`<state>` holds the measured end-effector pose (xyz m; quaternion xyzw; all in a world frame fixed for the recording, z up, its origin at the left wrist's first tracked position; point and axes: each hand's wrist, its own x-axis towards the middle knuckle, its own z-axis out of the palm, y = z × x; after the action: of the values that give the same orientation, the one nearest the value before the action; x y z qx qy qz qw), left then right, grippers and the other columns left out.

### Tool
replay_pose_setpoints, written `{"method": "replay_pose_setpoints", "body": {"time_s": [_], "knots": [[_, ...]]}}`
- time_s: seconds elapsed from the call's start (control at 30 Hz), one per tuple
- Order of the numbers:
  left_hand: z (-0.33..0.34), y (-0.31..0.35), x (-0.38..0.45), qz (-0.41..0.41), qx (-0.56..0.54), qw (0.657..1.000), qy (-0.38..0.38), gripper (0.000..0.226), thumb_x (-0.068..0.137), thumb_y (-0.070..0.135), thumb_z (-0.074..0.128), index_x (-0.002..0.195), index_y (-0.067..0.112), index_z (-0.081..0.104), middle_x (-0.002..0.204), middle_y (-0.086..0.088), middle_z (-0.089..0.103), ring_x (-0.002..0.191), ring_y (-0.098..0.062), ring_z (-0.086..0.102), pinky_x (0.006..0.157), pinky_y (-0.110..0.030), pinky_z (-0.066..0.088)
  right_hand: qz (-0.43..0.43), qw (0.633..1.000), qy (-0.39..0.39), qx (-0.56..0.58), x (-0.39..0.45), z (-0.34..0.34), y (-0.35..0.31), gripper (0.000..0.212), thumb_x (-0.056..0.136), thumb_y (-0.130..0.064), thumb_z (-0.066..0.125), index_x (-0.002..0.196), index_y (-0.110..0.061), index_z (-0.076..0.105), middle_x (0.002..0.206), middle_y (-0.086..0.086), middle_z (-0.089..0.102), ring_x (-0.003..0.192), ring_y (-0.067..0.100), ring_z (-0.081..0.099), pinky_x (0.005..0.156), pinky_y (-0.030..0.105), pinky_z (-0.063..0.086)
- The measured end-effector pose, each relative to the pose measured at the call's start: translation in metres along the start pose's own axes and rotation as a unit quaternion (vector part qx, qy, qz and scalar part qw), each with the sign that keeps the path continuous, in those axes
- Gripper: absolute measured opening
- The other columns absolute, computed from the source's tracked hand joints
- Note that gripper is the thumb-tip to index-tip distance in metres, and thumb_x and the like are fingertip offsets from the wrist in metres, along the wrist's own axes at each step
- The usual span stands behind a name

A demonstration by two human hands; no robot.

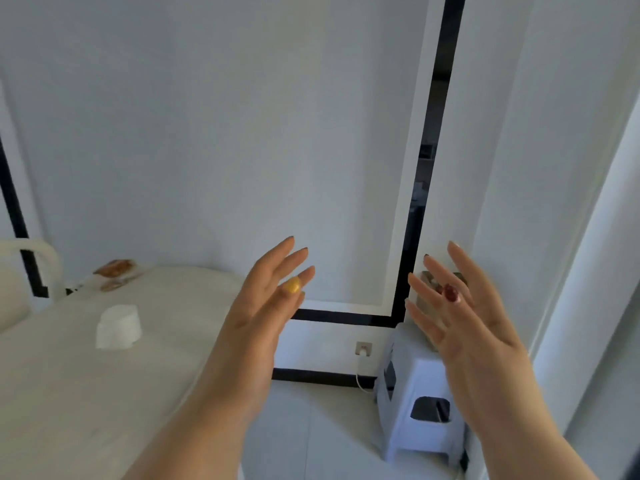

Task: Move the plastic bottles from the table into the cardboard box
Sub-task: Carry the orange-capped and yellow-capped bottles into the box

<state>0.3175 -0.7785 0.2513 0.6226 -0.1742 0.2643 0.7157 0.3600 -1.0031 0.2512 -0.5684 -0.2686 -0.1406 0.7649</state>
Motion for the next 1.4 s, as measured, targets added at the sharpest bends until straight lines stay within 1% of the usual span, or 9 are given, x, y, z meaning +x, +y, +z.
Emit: {"method": "replay_pose_setpoints", "body": {"time_s": [0.17, 0.3, 0.47, 0.73, 0.9, 1.03, 1.13, 1.27, 1.4], "knots": [[-0.111, 0.046, -0.065, -0.05, -0.166, 0.985, -0.009, 0.054, 0.094, 0.041, 0.047, 0.145, 0.022, 0.05, 0.145, -0.006, 0.059, 0.134, -0.028, 0.055, 0.11, -0.05, 0.034, 0.008, 0.995, 0.022, 0.096, -0.078, 0.098, -0.006, 0.052, 0.094, -0.028, 0.052, 0.145, -0.031, 0.048, 0.143, 0.004, 0.059, 0.128, 0.029, 0.059, 0.098, 0.046, 0.051], [-0.21, 0.095, -0.117, -0.079, -0.208, 0.975, -0.006, 0.055, 0.095, 0.043, 0.041, 0.145, 0.021, 0.051, 0.147, -0.008, 0.057, 0.134, -0.031, 0.054, 0.111, -0.052, 0.032, 0.027, 0.987, 0.031, 0.152, -0.139, 0.192, -0.007, 0.049, 0.095, -0.029, 0.049, 0.145, -0.03, 0.049, 0.143, 0.007, 0.058, 0.128, 0.031, 0.059, 0.097, 0.049, 0.052], [-0.303, 0.165, -0.154, -0.059, -0.226, 0.972, 0.017, 0.069, 0.086, 0.05, 0.06, 0.148, 0.02, 0.047, 0.152, -0.009, 0.051, 0.138, -0.032, 0.05, 0.111, -0.053, 0.031, 0.049, 0.979, 0.004, 0.197, -0.179, 0.293, -0.019, 0.047, 0.098, -0.028, 0.043, 0.145, -0.029, 0.048, 0.146, 0.01, 0.055, 0.13, 0.036, 0.055, 0.097, 0.051, 0.051], [-0.394, 0.224, -0.202, -0.035, -0.253, 0.965, 0.06, 0.069, 0.089, 0.053, 0.057, 0.148, 0.02, 0.047, 0.154, -0.01, 0.048, 0.14, -0.031, 0.047, 0.112, -0.054, 0.029, 0.073, 0.957, -0.069, 0.272, -0.203, 0.423, -0.034, 0.057, 0.09, -0.04, 0.052, 0.147, -0.03, 0.045, 0.146, 0.01, 0.055, 0.132, 0.037, 0.054, 0.101, 0.054, 0.047], [-0.451, 0.236, -0.215, -0.025, -0.23, 0.97, 0.08, 0.07, 0.09, 0.055, 0.056, 0.149, 0.021, 0.044, 0.155, -0.01, 0.047, 0.143, -0.03, 0.044, 0.116, -0.055, 0.024, 0.093, 0.941, -0.109, 0.307, -0.206, 0.488, -0.01, 0.055, 0.093, -0.038, 0.046, 0.147, -0.031, 0.044, 0.147, 0.01, 0.054, 0.131, 0.037, 0.054, 0.101, 0.054, 0.047], [-0.508, 0.23, -0.21, -0.017, -0.203, 0.975, 0.09, 0.069, 0.089, 0.056, 0.056, 0.148, 0.022, 0.046, 0.155, -0.009, 0.047, 0.141, -0.03, 0.046, 0.114, -0.055, 0.027, 0.103, 0.931, -0.129, 0.325, -0.2, 0.54, 0.024, 0.066, 0.084, -0.042, 0.06, 0.147, -0.031, 0.044, 0.148, 0.011, 0.053, 0.131, 0.036, 0.054, 0.101, 0.053, 0.048], [-0.552, 0.218, -0.199, -0.02, -0.187, 0.978, 0.094, 0.069, 0.088, 0.057, 0.056, 0.148, 0.023, 0.047, 0.154, -0.008, 0.048, 0.141, -0.029, 0.047, 0.112, -0.054, 0.028, 0.11, 0.928, -0.129, 0.333, -0.19, 0.579, 0.057, 0.066, 0.087, -0.041, 0.066, 0.148, -0.03, 0.043, 0.149, 0.011, 0.051, 0.133, 0.037, 0.053, 0.101, 0.052, 0.048], [-0.607, 0.207, -0.179, -0.037, -0.16, 0.981, 0.105, 0.068, 0.087, 0.057, 0.055, 0.147, 0.024, 0.049, 0.153, -0.007, 0.05, 0.139, -0.028, 0.049, 0.112, -0.051, 0.03, 0.142, 0.921, -0.124, 0.341, -0.179, 0.632, 0.097, 0.052, 0.096, -0.033, 0.043, 0.148, -0.028, 0.044, 0.147, 0.011, 0.054, 0.132, 0.038, 0.053, 0.1, 0.05, 0.05], [-0.657, 0.2, -0.161, -0.043, -0.139, 0.984, 0.1, 0.069, 0.087, 0.054, 0.053, 0.148, 0.022, 0.047, 0.152, -0.007, 0.051, 0.14, -0.029, 0.048, 0.114, -0.052, 0.029, 0.156, 0.925, -0.121, 0.325, -0.169, 0.681, 0.125, 0.052, 0.094, -0.029, 0.047, 0.145, -0.026, 0.048, 0.143, 0.011, 0.058, 0.13, 0.038, 0.055, 0.104, 0.053, 0.046]]}}
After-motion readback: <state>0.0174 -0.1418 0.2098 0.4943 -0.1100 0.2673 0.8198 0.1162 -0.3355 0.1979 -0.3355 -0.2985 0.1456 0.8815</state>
